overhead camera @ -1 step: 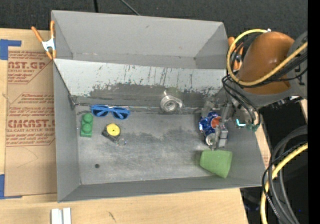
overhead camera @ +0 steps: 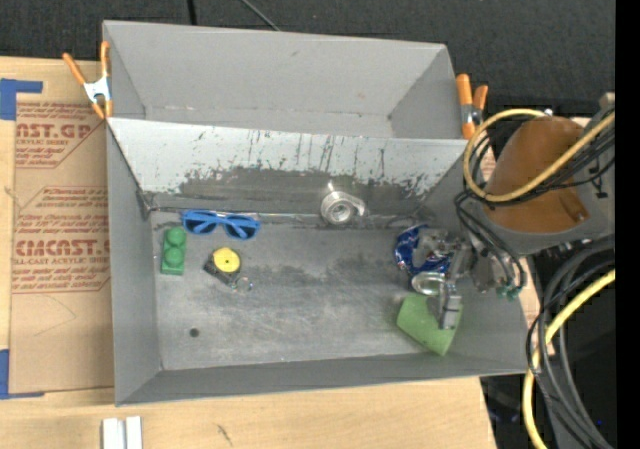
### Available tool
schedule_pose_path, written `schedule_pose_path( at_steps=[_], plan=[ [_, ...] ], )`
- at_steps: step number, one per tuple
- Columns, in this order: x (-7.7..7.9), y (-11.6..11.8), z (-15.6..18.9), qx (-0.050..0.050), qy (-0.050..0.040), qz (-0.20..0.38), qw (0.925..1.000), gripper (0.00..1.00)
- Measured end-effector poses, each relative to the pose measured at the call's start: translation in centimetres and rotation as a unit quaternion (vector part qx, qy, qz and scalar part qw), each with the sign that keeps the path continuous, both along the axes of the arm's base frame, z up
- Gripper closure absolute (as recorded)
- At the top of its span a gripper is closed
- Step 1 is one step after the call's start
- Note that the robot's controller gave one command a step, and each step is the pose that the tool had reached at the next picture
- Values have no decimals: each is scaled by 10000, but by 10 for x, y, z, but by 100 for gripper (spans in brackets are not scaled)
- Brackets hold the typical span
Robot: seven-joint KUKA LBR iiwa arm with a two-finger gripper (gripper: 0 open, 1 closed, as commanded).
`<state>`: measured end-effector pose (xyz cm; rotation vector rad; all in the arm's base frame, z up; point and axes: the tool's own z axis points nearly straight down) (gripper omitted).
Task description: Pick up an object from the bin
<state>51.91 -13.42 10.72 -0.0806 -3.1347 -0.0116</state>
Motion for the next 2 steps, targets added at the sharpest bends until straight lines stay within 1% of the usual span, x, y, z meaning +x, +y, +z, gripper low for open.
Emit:
schedule_pose_path(
  at_steps=[1, 2],
  plan=[
    [-25, -12, -26, -51, -136, 2745, 9615, 0],
    [-3, 28, 42, -38, -92, 2451, 9694, 0]
  ],
)
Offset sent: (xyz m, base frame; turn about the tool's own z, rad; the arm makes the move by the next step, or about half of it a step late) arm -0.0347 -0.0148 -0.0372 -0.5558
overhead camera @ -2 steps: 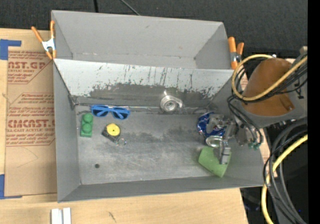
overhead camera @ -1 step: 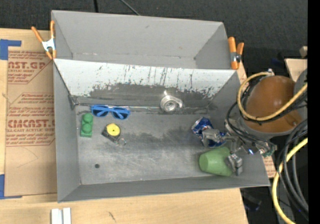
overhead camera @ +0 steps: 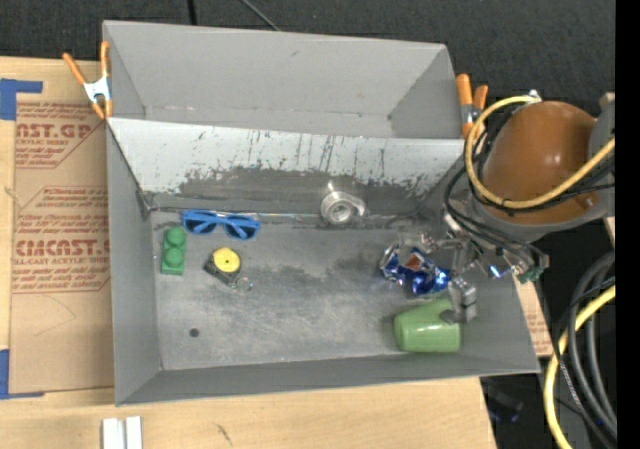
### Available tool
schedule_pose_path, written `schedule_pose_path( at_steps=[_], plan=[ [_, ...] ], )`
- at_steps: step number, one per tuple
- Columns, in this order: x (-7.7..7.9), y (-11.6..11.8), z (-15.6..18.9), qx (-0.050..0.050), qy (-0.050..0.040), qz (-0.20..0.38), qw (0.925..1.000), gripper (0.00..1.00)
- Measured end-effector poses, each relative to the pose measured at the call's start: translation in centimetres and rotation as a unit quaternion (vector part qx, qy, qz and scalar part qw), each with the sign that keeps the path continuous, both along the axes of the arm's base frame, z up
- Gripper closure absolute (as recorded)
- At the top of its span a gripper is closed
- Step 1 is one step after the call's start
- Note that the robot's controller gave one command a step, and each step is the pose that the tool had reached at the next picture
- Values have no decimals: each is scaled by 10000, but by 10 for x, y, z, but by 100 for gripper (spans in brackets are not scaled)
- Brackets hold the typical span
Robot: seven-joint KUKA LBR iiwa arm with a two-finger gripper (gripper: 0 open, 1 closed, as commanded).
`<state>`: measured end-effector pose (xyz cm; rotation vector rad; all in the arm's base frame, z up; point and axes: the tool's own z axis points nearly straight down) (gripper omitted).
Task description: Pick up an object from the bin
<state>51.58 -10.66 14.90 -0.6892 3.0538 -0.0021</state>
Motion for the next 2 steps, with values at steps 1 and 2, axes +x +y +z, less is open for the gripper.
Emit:
schedule_pose_path(
  at_steps=[1, 2],
  plan=[
    [28, -36, -64, 11, 47, 245, 9997, 0],
    [-14, -41, -69, -6, 18, -248, 9997, 0]
  ],
)
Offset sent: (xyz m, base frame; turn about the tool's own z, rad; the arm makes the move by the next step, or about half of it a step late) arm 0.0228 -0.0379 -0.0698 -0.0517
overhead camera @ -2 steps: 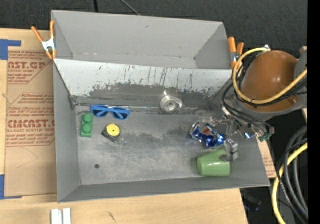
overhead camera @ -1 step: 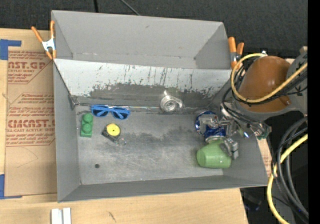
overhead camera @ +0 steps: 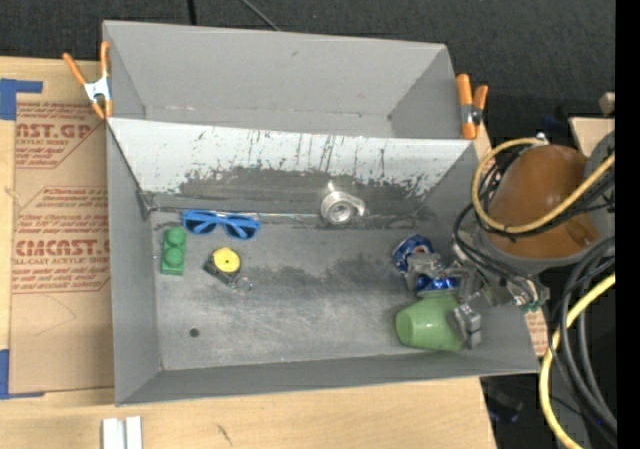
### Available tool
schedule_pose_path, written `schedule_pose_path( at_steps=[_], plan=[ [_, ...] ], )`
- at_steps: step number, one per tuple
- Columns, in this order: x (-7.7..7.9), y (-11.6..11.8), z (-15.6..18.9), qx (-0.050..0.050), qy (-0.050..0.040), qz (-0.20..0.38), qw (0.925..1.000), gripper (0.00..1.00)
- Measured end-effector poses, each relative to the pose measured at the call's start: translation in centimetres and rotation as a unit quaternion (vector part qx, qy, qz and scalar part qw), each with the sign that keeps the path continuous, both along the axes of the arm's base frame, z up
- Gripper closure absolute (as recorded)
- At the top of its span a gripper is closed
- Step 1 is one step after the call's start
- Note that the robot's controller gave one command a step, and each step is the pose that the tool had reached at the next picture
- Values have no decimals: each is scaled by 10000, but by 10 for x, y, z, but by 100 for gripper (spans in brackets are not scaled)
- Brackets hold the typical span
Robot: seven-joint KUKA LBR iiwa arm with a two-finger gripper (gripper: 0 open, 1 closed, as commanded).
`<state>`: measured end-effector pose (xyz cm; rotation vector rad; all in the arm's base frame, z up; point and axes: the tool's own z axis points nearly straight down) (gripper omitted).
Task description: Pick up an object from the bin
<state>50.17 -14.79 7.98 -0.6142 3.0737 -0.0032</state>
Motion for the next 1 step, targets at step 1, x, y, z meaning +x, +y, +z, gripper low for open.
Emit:
schedule_pose_path(
  at_steps=[1],
  plan=[
    [4, 54, 0, -44, -24, -262, 9996, 0]
  ],
)
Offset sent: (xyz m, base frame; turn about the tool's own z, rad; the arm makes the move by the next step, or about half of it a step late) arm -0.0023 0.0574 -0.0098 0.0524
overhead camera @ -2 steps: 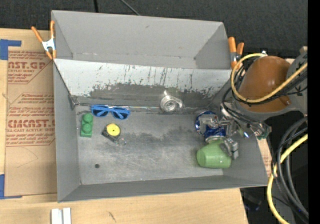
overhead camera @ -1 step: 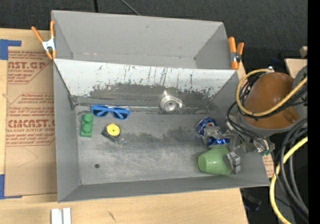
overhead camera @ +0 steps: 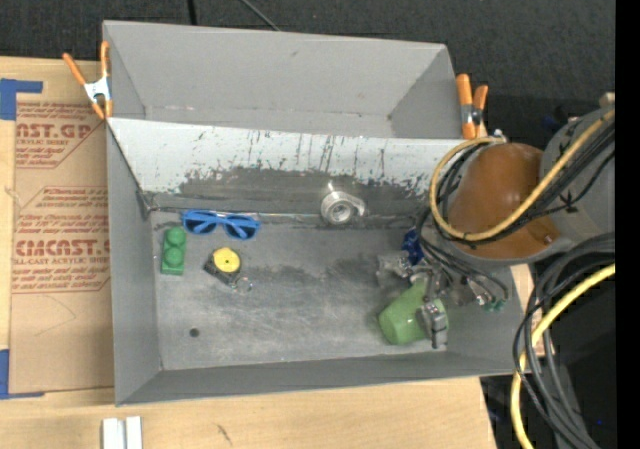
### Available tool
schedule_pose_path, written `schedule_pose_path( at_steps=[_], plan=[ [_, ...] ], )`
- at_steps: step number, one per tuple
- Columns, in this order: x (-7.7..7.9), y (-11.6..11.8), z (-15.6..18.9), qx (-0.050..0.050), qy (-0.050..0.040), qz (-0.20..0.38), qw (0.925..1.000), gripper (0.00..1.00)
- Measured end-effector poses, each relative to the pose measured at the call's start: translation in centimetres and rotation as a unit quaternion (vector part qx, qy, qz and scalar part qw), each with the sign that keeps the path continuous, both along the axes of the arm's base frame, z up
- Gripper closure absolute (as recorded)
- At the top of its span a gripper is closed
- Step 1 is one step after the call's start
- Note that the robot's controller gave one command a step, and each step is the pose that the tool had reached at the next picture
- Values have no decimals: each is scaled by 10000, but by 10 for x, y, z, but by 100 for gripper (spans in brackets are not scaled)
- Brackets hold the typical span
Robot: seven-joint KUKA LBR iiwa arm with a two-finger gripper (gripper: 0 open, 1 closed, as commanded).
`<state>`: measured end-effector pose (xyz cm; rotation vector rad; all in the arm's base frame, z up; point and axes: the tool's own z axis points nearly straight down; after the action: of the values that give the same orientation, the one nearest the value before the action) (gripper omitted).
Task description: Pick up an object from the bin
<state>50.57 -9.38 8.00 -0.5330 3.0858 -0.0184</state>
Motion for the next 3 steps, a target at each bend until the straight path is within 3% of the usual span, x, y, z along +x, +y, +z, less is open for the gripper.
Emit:
schedule_pose_path(
  at_steps=[1, 2, 3],
  plan=[
    [-5, 1, -1, 24, 107, -7, 9999, 100],
    [25, -20, 114, 37, 5, 164, 9999, 100],
    [23, -19, 110, 54, 47, 168, 9998, 0]
  ],
)
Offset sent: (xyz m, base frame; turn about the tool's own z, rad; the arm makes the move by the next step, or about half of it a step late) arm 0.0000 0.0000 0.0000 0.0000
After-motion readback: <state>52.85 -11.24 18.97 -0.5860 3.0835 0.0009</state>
